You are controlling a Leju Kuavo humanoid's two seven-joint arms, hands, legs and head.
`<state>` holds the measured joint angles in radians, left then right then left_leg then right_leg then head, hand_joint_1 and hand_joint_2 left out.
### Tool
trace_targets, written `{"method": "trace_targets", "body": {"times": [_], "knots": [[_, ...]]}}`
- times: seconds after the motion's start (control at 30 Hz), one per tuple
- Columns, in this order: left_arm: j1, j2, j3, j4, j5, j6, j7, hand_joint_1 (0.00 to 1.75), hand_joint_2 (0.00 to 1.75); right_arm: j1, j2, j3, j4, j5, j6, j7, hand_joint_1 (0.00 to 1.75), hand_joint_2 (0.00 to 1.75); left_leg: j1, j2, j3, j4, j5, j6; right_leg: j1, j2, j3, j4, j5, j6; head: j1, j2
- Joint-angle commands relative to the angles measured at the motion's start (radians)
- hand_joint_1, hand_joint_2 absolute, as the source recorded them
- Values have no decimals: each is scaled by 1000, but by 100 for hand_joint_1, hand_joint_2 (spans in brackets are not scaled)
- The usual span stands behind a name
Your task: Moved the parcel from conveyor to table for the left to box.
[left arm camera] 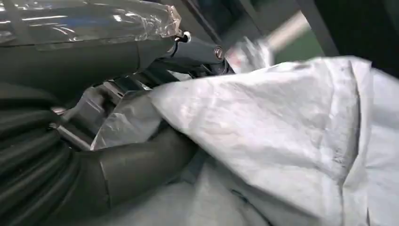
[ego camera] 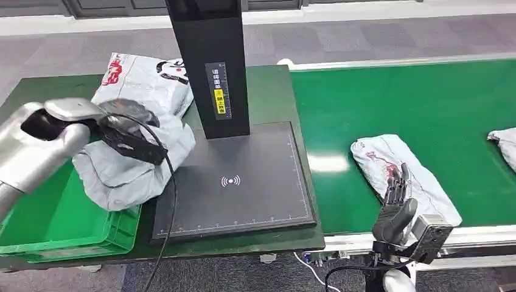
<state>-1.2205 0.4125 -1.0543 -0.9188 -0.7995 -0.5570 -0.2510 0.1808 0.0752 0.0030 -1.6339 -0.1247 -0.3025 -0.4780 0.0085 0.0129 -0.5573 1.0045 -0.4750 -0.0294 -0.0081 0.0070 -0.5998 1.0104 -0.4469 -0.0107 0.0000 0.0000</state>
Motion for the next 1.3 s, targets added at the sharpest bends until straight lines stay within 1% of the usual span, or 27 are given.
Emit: {"method": "trace_targets", "body": {"times": [0.03, 0.13, 0.17, 0.27, 0.33, 0.47, 0.53, 0.63, 0.7, 0.77, 0.83, 0.9, 0.97, 1.17, 1.23, 1.27, 1.3], "knots": [[-107, 138, 159, -311, 21, 3, 62, 175, 175, 28, 39, -71, -100, 13, 15, 24, 0, 0, 1, -1, -3, 2, -1, 1, 1, 0, -3, 1, -1, 0, 0, 0], [-105, 127, 161, -301, 16, 9, 71, 175, 175, 24, 43, -77, -97, 14, 16, 26, 0, 0, 1, -2, -2, 1, -1, 1, 1, -1, -1, -1, 0, 1, 0, 0], [-117, 101, 180, -285, -1, 31, 94, 175, 175, 21, 50, -90, -102, 17, 19, 27, 0, 0, 2, -4, -2, 1, 0, 2, 2, -3, 1, -2, 0, 1, 0, 0], [-153, 70, 215, -271, -13, 32, 120, 175, 175, 16, 53, -106, -109, 20, 27, 35, 0, 0, 1, -5, -5, 3, 0, 1, 1, -5, -2, 0, 0, 1, 0, 0], [-169, 68, 248, -271, -9, 35, 124, 175, 175, 6, 51, -112, -102, 19, 26, 38, 0, 0, 2, -7, -6, 3, 1, 2, 2, -6, -2, 0, 0, 1, 0, 0], [-225, 58, 329, -225, -1, 46, 146, 175, 175, -21, 38, -119, -67, 2, 14, 43, 0, 0, 2, -3, -6, 4, 0, 1, 2, -3, -2, 0, 1, 1, 0, 0], [-249, 60, 346, -199, -1, 31, 150, 175, 175, -22, 39, -124, -64, -10, 5, 40, 0, 0, 2, -3, -6, 5, 0, 1, 2, -3, -3, 1, 1, 1, 0, 0], [-285, 55, 321, -116, -78, 5, 188, 175, 175, -14, 41, -125, -73, -12, 0, 39, 0, 0, 2, -4, -5, 4, 0, 1, 2, -4, -1, 0, 1, 1, 0, 0], [-325, 40, 252, 41, -182, -9, 196, 175, 175, -17, 51, -123, -65, -5, 1, 42, 0, 0, 1, -4, -4, 3, 0, 1, 2, -4, -1, -1, 1, 1, 0, 0], [-340, 33, 206, 181, -238, 24, 173, 175, 175, -30, 49, -116, -50, -1, 1, 41, 0, 0, 1, -4, -2, 2, 1, 0, 1, -4, 0, -1, 1, 1, 0, 0], [-326, 50, 182, 241, -273, 45, 171, 175, 175, -42, 45, -112, -39, -1, 4, 42, 0, 0, 1, -5, -1, 1, 2, 1, 1, -4, 2, -2, 2, 1, 0, 0], [-307, 78, 170, 283, -288, 46, 157, 175, 175, -46, 43, -110, -42, -2, 9, 44, 0, 0, 0, 0, 0, 0, 2, 0, 0, 0, 1, -2, 3, 0, 0, 0], [-291, 95, 160, 310, -304, 50, 135, 175, 175, -44, 44, -112, -48, 1, 14, 47, 0, 0, 0, 0, 1, -2, 3, 0, 0, -1, 1, -3, 3, 0, 0, 0], [-259, 114, 153, 310, -315, 56, 133, 175, 175, -44, 47, -116, -53, 5, 18, 50, 0, 0, 1, -2, -2, 1, 3, -2, 1, -2, 0, -1, 2, 0, 0, 0], [-233, 127, 139, 310, -326, 47, 123, 175, 175, -47, 45, -119, -54, 9, 23, 52, 0, 0, 1, -1, -1, -1, 3, -1, 1, -1, 1, -2, 3, 0, 0, 0], [-211, 135, 133, 307, -325, 34, 92, 175, 175, -48, 46, -122, -53, 11, 27, 54, 0, 0, 2, -3, -1, -1, 3, -1, 2, -3, 3, -4, 3, 0, 0, 0], [-194, 141, 134, 308, -319, 35, 86, 175, 175, -47, 44, -124, -53, 12, 28, 54, 0, 0, 1, -3, -2, 0, 3, -1, 1, -2, 1, -1, 2, 0, 0, 0]]}}
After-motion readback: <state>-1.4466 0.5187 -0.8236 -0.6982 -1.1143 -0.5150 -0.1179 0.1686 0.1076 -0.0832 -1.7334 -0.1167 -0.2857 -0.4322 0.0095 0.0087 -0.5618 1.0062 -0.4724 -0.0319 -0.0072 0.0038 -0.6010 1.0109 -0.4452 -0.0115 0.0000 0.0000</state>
